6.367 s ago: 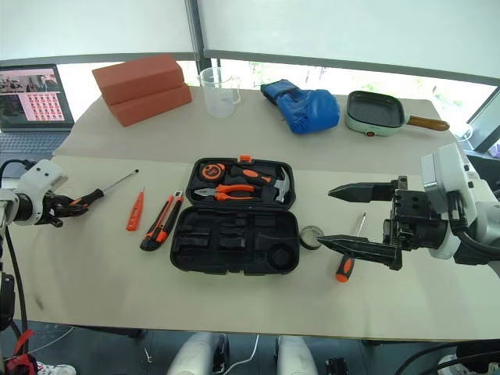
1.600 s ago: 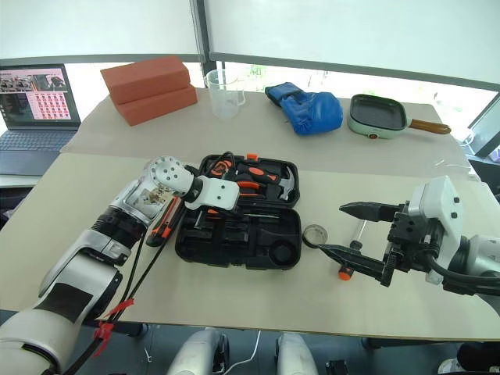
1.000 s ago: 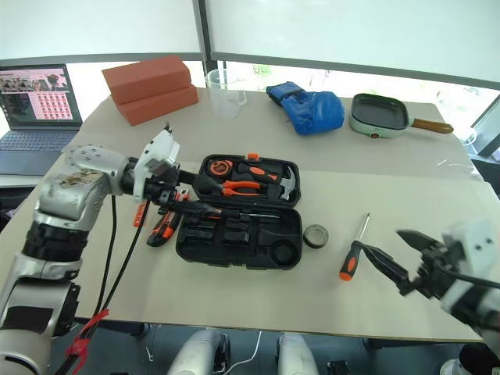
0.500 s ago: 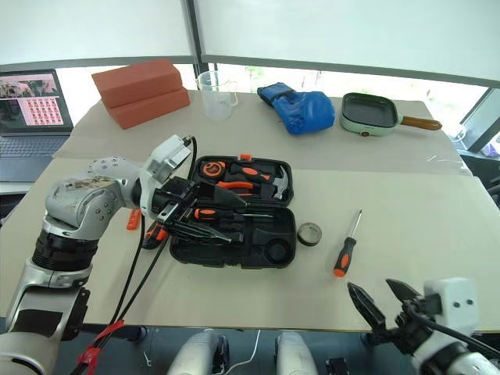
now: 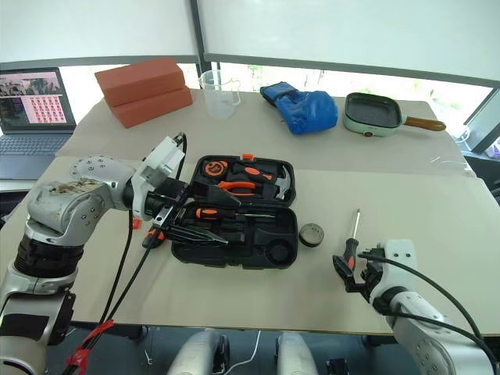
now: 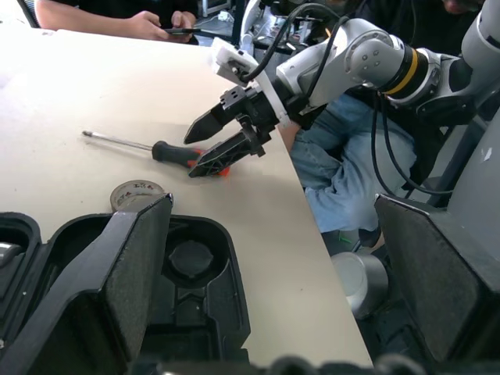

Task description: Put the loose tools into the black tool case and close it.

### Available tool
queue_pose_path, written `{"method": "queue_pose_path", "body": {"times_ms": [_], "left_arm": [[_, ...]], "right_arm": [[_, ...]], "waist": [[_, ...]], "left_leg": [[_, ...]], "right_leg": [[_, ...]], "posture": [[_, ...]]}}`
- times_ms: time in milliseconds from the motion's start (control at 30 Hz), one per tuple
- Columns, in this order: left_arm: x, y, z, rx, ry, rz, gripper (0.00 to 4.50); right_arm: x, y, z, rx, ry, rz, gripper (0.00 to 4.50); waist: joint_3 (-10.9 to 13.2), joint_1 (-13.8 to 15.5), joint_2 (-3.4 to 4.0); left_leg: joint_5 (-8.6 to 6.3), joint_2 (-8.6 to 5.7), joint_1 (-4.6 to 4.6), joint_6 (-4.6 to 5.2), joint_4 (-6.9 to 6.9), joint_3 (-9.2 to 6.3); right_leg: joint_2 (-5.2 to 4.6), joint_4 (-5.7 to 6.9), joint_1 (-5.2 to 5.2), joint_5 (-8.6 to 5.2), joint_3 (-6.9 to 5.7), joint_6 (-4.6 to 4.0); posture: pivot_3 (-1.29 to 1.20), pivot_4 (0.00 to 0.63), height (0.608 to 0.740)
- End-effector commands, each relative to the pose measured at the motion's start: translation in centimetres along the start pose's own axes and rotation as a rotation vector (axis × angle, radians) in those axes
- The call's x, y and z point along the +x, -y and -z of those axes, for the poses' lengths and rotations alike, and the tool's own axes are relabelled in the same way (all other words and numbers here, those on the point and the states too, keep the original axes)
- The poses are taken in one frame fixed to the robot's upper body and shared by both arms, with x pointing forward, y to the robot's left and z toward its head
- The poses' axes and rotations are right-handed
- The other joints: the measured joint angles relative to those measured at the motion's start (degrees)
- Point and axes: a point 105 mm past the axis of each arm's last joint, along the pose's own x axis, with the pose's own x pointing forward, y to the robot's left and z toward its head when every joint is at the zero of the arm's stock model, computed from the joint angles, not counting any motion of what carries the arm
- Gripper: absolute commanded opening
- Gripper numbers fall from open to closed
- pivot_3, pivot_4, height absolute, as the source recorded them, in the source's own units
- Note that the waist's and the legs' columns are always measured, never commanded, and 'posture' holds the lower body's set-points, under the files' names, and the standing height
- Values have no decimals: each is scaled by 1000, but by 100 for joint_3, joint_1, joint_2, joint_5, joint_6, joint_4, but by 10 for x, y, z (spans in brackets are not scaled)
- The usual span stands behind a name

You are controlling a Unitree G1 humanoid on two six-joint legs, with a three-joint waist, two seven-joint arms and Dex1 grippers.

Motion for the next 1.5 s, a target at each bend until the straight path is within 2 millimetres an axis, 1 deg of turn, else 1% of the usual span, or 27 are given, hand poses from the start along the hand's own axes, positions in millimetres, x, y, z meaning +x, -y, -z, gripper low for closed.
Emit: {"method": "queue_pose_path", "body": {"times_ms": [33, 67, 100, 167, 233, 300, 400, 433, 467, 500, 567, 600, 633, 667, 767, 800, 867, 967, 1100, 1167, 1267, 1500], "left_arm": [[-4, 2, -9, 54, -8, -20, 4500], [-4, 1, -9, 56, -10, -25, 4500], [-5, 0, -9, 58, -12, -30, 4500], [-5, -1, -9, 61, -15, -35, 4500], [-5, -1, -10, 65, -17, -38, 4500], [-5, -2, -10, 67, -17, -41, 4500], [-5, -2, -8, 69, -23, -50, 4500], [-5, -3, -7, 63, -23, -60, 4500], [-7, -4, -5, 54, -27, -78, 4500], [-9, -4, -4, 48, -30, -91, 4500], [-14, -4, 2, 34, -48, -116, 4500], [-16, -3, 4, 30, -57, -125, 4500], [-26, -2, 10, 21, -74, -172, 4500], [-32, -1, 13, 15, -87, -206, 4500], [-51, 6, 22, -23, -105, -304, 4500], [-57, 10, 25, -43, -107, -344, 4500], [-67, 17, 30, -75, -106, -422, 4500], [-73, 27, 35, -103, -110, -493, 4500], [-73, 41, 41, -121, -134, -517, 4500], [-73, 44, 41, -119, -143, -529, 4500], [-75, 45, 38, -106, -139, -556, 4500], [-73, 44, 33, -90, -135, -566, 4500]], "right_arm": [[8, 11, 7, -34, -11, 70, 3752], [9, 18, 11, -35, -20, 111, 3475], [9, 24, 15, -27, -24, 142, 3081], [7, 29, 17, -19, -18, 175, 2429], [3, 31, 17, -18, -4, 195, 1694], [-3, 39, 10, -27, 50, 260, 1086], [-10, 43, -9, -3, 152, 278, 1041], [-11, 42, -19, -14, 191, 257, 1041], [-10, 35, -37, -47, 245, 177, 1041], [-10, 29, -49, -72, 281, 119, 1041], [-7, 15, -71, -147, 317, -14, 1041], [-5, 11, -77, -178, 317, -57, 1041], [2, -14, -96, -277, 334, -226, 1041], [4, -30, -107, -350, 337, -339, 1041], [9, -73, -128, -502, 336, -623, 1041], [13, -85, -130, -554, 313, -711, 1041], [22, -101, -124, -702, 240, -838, 1041], [29, -115, -114, -832, 165, -978, 1041], [40, -130, -100, -958, 112, -1096, 1041], [49, -134, -95, -978, 93, -1114, 1041], [63, -137, -92, -971, 84, -1102, 1041], [77, -136, -85, -971, 57, -1093, 1041]], "waist": [[-1, -10, -2], [-1, -12, -2], [-2, -14, -4], [-5, -12, -9], [-5, -5, -9], [-5, 11, -8], [-3, 33, -6], [-2, 38, -4], [-2, 33, -4], [-1, 26, -2], [8, -47, 13], [8, -83, 14], [10, -109, 18], [11, -170, 17], [17, -229, 20], [18, -231, 19], [20, -221, 18], [25, -121, 14], [29, -19, 12], [30, -11, 10], [31, 19, 8], [31, -14, 8]], "left_leg": [[0, 0, 0, 0, 0, 0], [0, 0, 1, 0, 0, 0], [0, 0, 2, 0, 0, 0], [0, 0, 3, 0, 0, -1], [0, -1, 4, 0, 0, -1], [0, -1, 4, 0, 0, -1], [0, 0, 2, 0, 0, -1], [0, 0, 1, 0, 0, -1], [0, 0, 0, 0, 0, 0], [0, 0, 0, 0, 0, 2], [0, -1, 2, 0, 1, 10], [0, -2, 2, 0, 1, 12], [0, 2, 5, 0, 0, 11], [0, 2, 9, 0, -14, 11], [7, 4, 39, -8, -59, 16], [7, 11, 43, -9, -72, 13], [7, 15, 43, -9, -86, -6], [7, 19, 37, -10, -90, -6], [6, 3, 24, -11, -83, 4], [6, 0, 18, -11, -77, 8], [9, 0, 18, -15, -74, 7], [14, 1, 20, -25, -79, 6]], "right_leg": [[0, 0, 0, 0, 0, 0], [1, 0, 2, 0, -1, 0], [0, 0, 3, 0, -1, 0], [0, 0, 5, 0, -2, 0], [-2, 0, 7, 0, -1, 1], [-2, 0, 7, 0, -1, 1], [-3, -1, 5, 0, -1, 1], [-6, -1, 4, 0, -1, 3], [-7, -1, 2, -1, 0, 5], [-7, -1, 1, 0, 2, 5], [-7, -1, -1, 3, 14, 9], [-4, 0, -2, 3, 17, 9], [3, 1, -2, 2, 16, 5], [6, 1, -3, 1, 19, 0], [16, 1, -5, -1, 32, -20], [26, -1, -6, -6, 30, -28], [37, -1, -6, -15, 17, -45], [31, -4, -14, -19, 3, -45], [-11, -12, -16, -25, -3, -20], [-16, -23, -11, -16, 0, -6], [-16, -22, -8, -14, -3, -5], [-11, -16, -14, -11, -3, -10]], "posture": [[0, 150, 738], [0, 150, 738], [0, 150, 738], [0, 150, 738], [0, 150, 738], [0, 150, 738], [0, 150, 738], [0, 150, 738], [0, 150, 738], [0, 150, 738], [0, 150, 738], [0, 150, 738], [0, 150, 738], [0, 150, 738], [0, 150, 738], [0, 150, 738], [0, 150, 738], [0, 150, 738], [0, 150, 738], [0, 150, 738], [0, 150, 738], [0, 150, 738]]}}
